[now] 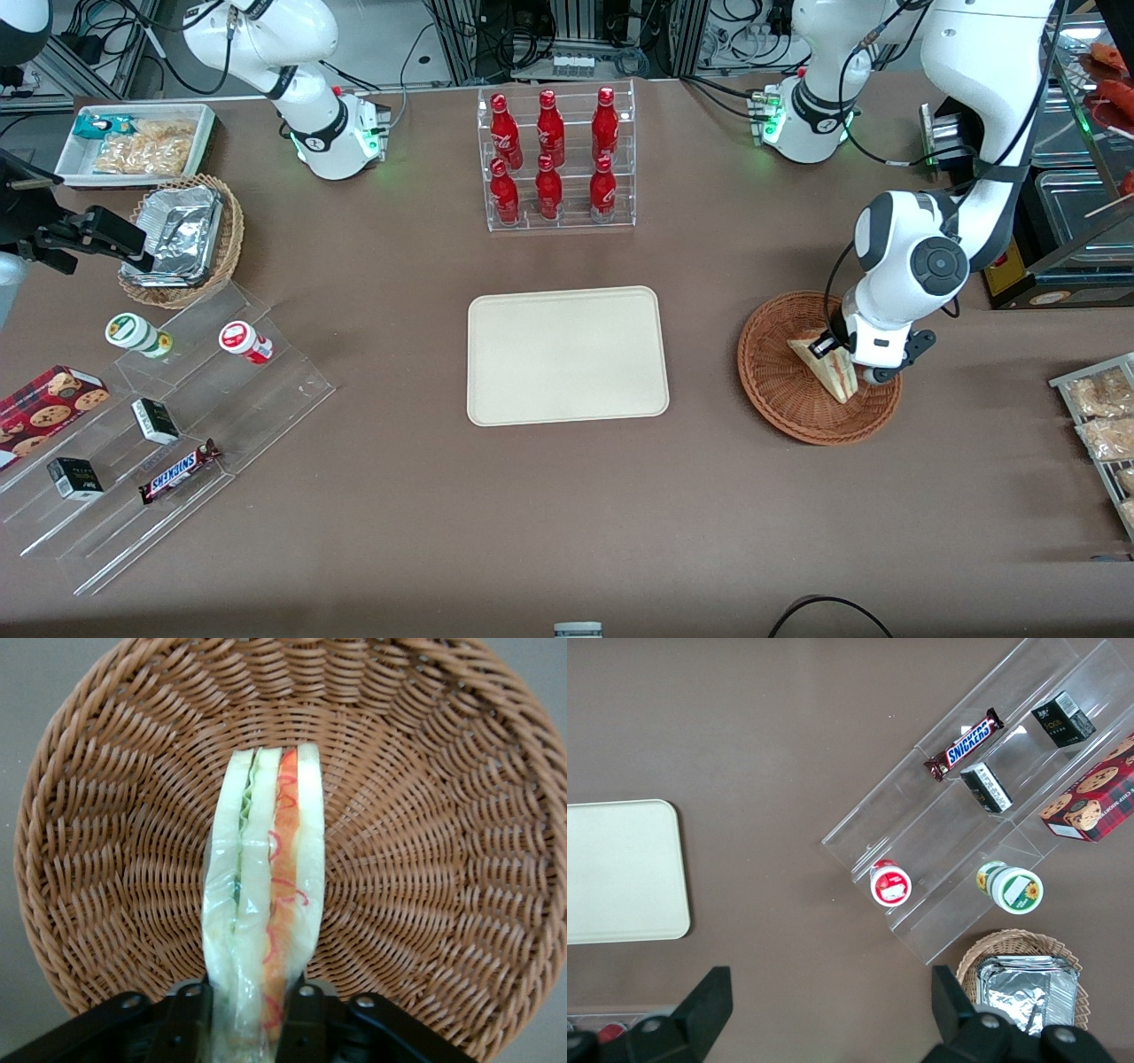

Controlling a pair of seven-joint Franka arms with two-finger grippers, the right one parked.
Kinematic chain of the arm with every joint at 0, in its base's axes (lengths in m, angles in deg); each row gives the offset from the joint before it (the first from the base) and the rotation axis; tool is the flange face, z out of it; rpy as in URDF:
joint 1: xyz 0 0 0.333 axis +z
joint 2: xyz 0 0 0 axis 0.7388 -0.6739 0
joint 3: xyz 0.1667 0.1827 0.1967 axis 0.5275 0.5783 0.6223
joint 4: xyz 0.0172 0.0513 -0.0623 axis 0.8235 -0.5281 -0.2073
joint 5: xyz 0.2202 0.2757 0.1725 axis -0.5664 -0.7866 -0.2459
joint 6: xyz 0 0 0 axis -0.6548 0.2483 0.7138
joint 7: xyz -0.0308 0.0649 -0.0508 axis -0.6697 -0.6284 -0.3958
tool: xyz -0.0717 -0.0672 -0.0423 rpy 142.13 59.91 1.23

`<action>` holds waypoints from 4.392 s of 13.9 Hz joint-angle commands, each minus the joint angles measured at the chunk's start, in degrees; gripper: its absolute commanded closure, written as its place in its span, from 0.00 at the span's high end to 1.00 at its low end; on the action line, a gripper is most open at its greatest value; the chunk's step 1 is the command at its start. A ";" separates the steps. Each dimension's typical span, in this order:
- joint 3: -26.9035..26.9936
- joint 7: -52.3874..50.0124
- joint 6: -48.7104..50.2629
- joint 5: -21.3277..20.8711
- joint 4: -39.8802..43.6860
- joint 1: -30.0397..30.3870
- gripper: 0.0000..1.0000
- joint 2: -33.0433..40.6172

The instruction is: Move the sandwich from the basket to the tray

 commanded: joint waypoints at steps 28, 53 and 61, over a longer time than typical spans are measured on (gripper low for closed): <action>-3.49 -9.91 24.17 0.62 50.08 -32.90 0.00 -27.91; 1.42 -12.47 35.57 -0.79 53.95 -36.51 1.00 -22.74; 6.53 -3.54 41.21 -0.09 42.29 -30.64 1.00 -11.07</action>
